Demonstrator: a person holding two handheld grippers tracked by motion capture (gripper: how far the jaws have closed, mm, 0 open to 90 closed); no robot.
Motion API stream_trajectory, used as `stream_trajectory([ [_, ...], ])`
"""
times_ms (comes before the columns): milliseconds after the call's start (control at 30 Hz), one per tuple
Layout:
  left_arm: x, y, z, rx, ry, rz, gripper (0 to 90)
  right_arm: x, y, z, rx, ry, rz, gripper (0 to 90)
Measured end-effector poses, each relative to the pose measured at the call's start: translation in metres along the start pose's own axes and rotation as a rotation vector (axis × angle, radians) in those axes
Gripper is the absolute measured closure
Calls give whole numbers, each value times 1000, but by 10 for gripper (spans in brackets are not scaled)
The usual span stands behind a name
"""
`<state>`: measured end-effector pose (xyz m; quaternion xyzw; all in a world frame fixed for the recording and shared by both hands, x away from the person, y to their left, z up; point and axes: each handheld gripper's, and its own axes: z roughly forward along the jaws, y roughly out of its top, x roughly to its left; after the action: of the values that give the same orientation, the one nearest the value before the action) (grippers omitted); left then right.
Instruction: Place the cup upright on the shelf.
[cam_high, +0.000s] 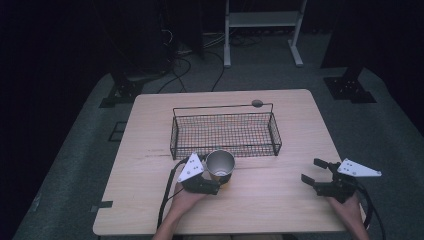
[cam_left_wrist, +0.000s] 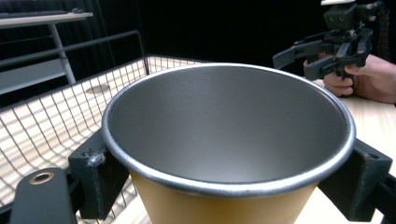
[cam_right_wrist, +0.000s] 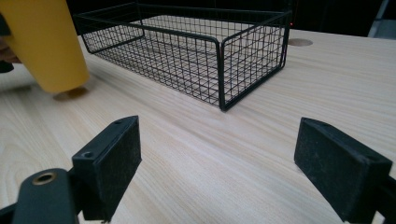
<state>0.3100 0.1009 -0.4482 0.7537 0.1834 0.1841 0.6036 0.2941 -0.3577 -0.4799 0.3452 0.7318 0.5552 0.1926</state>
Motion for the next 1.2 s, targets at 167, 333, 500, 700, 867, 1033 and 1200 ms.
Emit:
stream_trajectory([
  [167, 5, 13, 1, -7, -23, 15, 132, 0, 0, 0, 0, 1, -1, 137],
  [333, 8, 24, 2, -19, -43, 23, 132, 0, 0, 0, 0, 1, -1, 137],
  [500, 13, 36, 3, -28, -53, 31, 132, 0, 0, 0, 1, 1, 1, 137],
  [700, 19, 47, 3, -38, -58, 34, 133, -1, 0, 0, 1, 2, 4, 137],
  [867, 26, 53, 4, -40, -59, 35, 133, -1, 0, 0, 0, 3, 6, 137],
  [1033, 31, 55, 5, -45, -58, 26, 133, -1, 0, 0, 0, 4, 6, 137],
  [1200, 35, 56, 4, -38, -58, 24, 133, -1, 0, 0, 1, 3, 7, 137],
])
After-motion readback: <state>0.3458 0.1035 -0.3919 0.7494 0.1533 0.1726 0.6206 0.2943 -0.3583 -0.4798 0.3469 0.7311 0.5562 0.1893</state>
